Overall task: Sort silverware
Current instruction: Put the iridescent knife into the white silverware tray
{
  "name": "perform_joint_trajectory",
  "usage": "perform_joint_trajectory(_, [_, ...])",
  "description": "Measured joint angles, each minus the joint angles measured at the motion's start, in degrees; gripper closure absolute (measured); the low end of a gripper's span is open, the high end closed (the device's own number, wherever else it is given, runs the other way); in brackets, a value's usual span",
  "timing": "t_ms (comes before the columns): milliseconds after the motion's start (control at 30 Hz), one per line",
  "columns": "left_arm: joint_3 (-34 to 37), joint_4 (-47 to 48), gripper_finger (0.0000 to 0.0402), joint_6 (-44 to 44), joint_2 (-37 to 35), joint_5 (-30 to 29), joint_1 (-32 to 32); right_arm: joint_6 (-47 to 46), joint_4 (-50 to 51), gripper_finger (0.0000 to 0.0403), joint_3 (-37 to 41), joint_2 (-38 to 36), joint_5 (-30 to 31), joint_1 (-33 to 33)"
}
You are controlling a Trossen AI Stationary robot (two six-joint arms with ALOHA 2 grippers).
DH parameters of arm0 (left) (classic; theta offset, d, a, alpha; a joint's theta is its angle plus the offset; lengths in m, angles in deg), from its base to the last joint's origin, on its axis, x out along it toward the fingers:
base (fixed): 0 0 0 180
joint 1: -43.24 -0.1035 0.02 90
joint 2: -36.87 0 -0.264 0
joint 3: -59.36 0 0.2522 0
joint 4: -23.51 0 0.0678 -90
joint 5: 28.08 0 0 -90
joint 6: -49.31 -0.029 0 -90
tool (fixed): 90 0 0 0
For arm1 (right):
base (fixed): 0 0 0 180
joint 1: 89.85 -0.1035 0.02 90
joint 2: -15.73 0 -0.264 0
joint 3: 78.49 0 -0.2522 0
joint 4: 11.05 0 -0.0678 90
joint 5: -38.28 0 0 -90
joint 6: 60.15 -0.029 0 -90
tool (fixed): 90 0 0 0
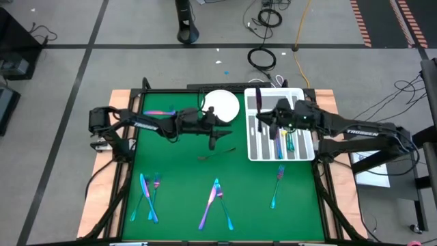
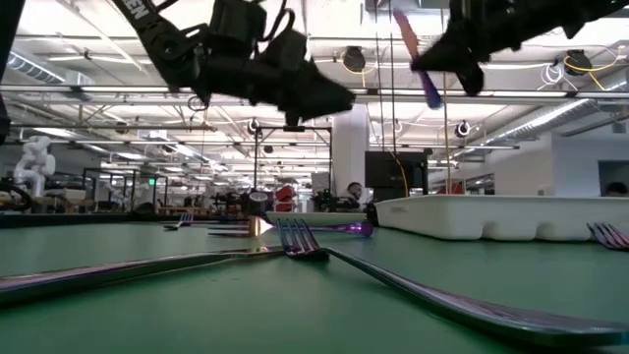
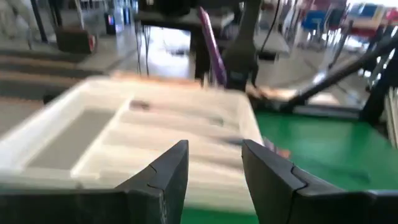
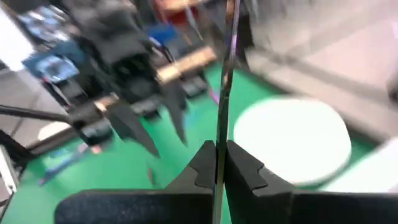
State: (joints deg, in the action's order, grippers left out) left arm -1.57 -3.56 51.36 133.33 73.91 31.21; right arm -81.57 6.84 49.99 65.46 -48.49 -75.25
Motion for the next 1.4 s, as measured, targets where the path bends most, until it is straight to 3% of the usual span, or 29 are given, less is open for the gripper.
perform_joint_trajectory(233, [3.59, -0.84, 0.0249, -1.15, -0.4, 0.2, -1.27, -14.4, 25.08, 0.0403, 0.04, -0.61, -0.36, 4.89])
perform_joint_trajectory(433, [4.97, -0.1, 0.0249, -2.28, -1.26, 1.03, -1.82, -22.92, 38.27, 0.0403, 0.26, -0.94, -2.79, 8.78])
perform_joint_trajectory(633, [4.97, -0.83, 0.0249, -4.57, -2.85, 1.49, -1.84, -30.8, 36.07, 0.0403, 5.49, -0.89, -9.76, 11.36])
perform_joint_trajectory(967, [4.97, -2.44, 0.0249, -5.73, -2.89, 2.91, -1.84, -36.69, 33.67, 0.0403, 12.89, -0.62, -10.01, 11.47])
perform_joint_trajectory(1400, [4.97, -5.33, 0.0249, -5.55, -2.89, 2.91, -1.84, -37.46, 29.55, 0.0399, 13.55, 5.76, -11.14, 11.47])
